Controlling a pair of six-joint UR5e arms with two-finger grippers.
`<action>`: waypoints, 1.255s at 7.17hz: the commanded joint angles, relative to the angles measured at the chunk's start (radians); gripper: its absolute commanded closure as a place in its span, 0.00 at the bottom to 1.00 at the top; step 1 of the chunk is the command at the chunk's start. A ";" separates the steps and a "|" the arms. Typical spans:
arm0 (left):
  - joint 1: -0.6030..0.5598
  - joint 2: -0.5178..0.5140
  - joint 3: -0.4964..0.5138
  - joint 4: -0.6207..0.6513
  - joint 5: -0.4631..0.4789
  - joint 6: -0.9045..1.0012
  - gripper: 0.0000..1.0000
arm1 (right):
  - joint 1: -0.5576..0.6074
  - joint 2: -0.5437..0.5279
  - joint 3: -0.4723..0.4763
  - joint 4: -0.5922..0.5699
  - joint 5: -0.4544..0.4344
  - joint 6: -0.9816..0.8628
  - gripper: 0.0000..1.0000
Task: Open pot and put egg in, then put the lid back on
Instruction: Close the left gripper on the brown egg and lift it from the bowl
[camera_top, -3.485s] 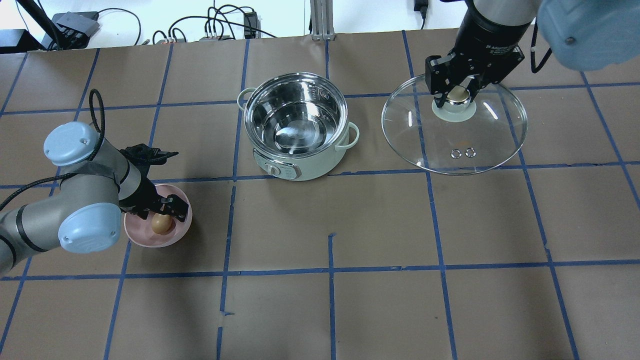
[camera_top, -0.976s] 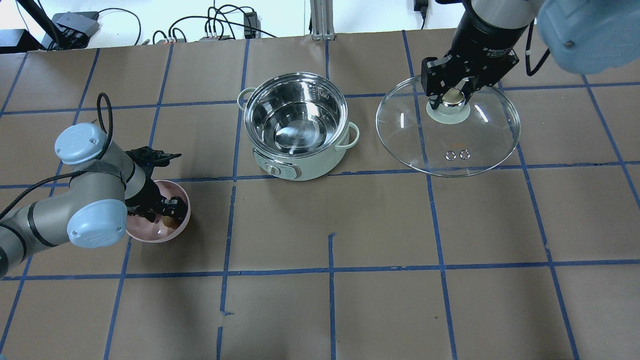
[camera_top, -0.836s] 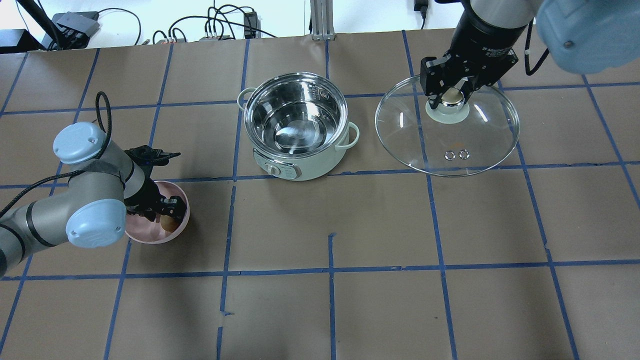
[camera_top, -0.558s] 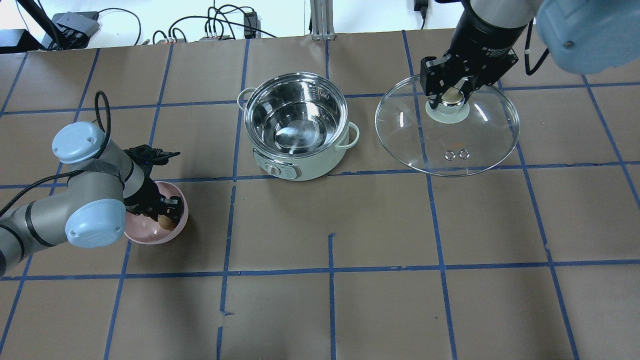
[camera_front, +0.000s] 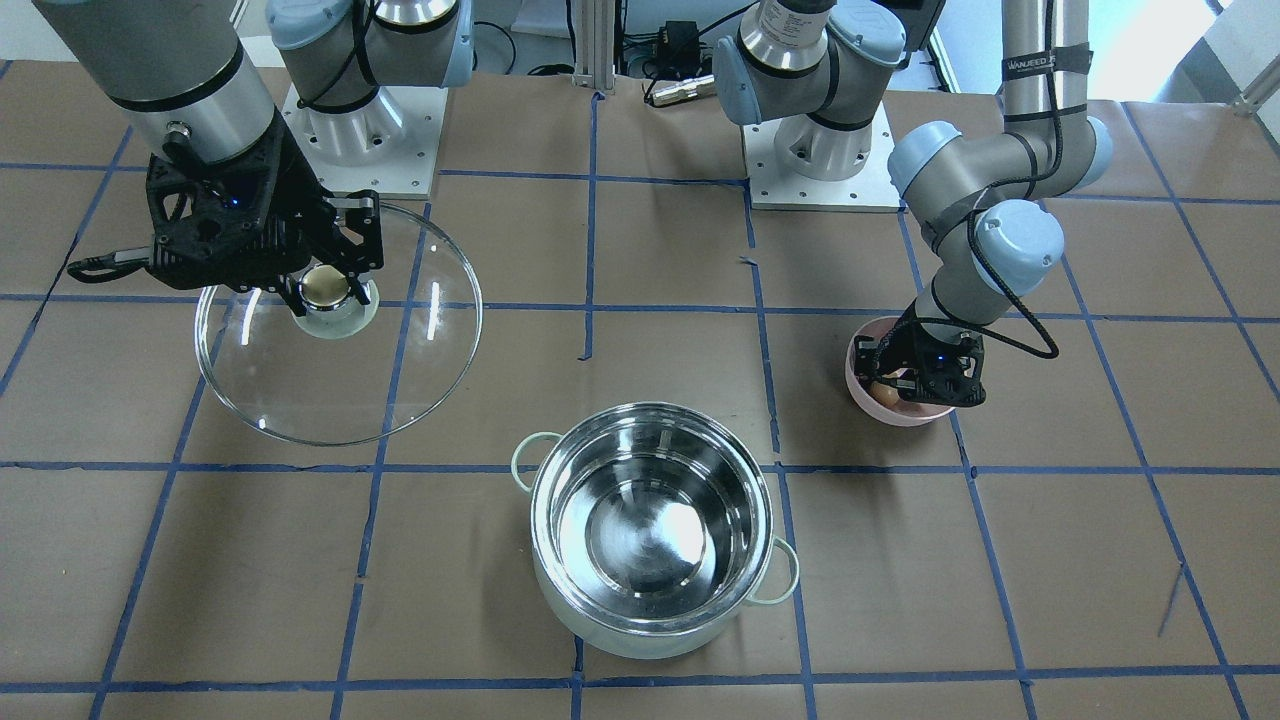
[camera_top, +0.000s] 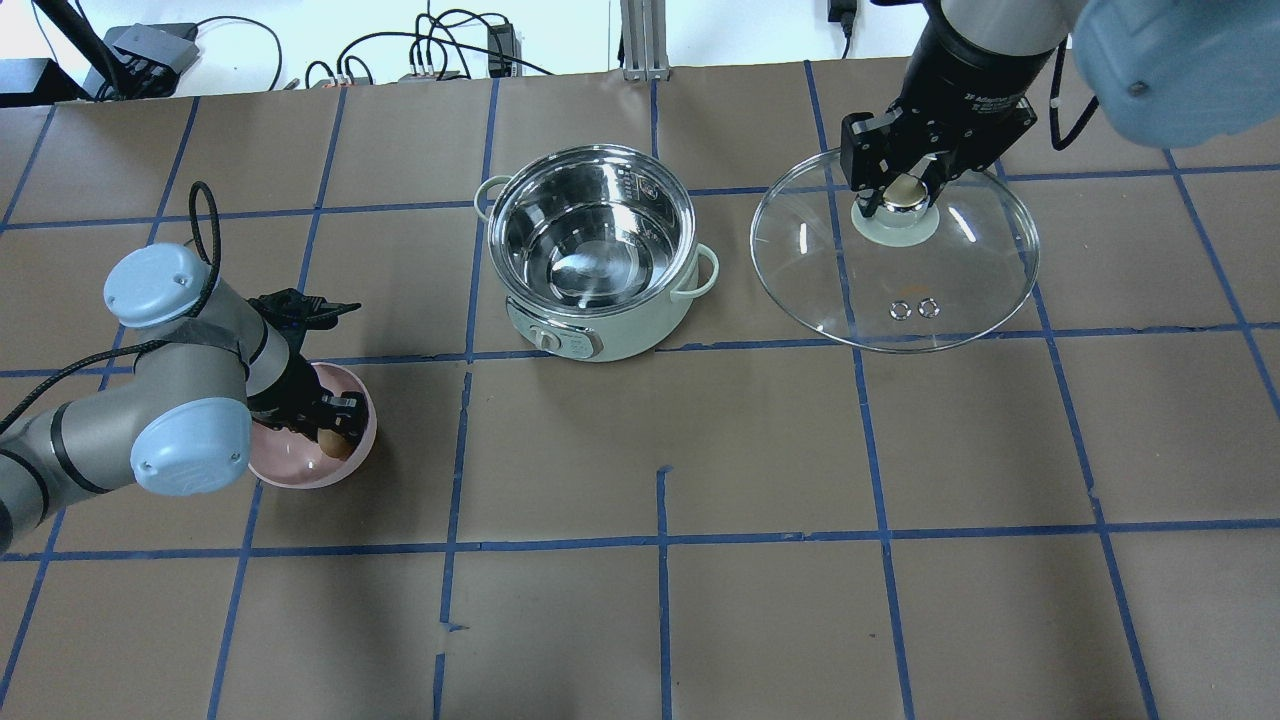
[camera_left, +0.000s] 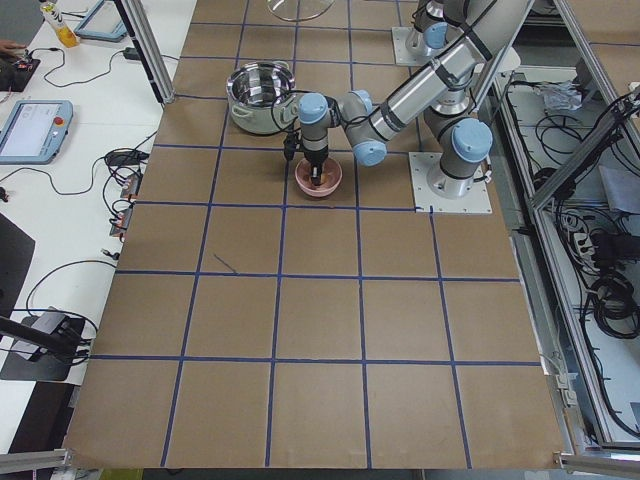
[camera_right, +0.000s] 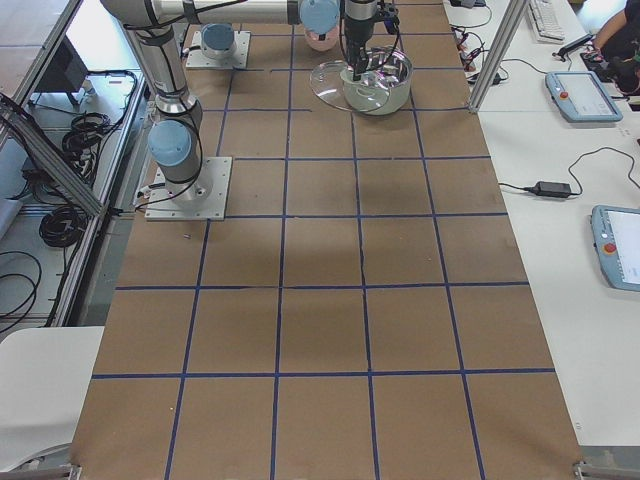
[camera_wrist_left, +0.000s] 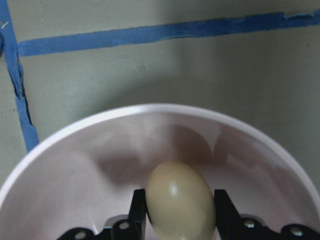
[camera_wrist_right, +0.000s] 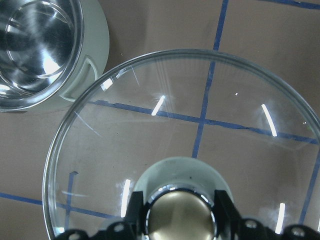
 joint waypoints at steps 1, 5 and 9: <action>0.000 0.003 0.001 0.001 -0.001 -0.001 0.93 | 0.000 0.000 0.001 0.001 0.000 -0.001 0.80; -0.002 0.038 0.053 -0.066 0.008 -0.004 0.94 | 0.000 0.000 0.001 0.001 0.000 -0.001 0.80; -0.121 0.059 0.358 -0.379 -0.004 -0.190 0.94 | 0.001 -0.002 0.003 0.000 0.001 -0.001 0.80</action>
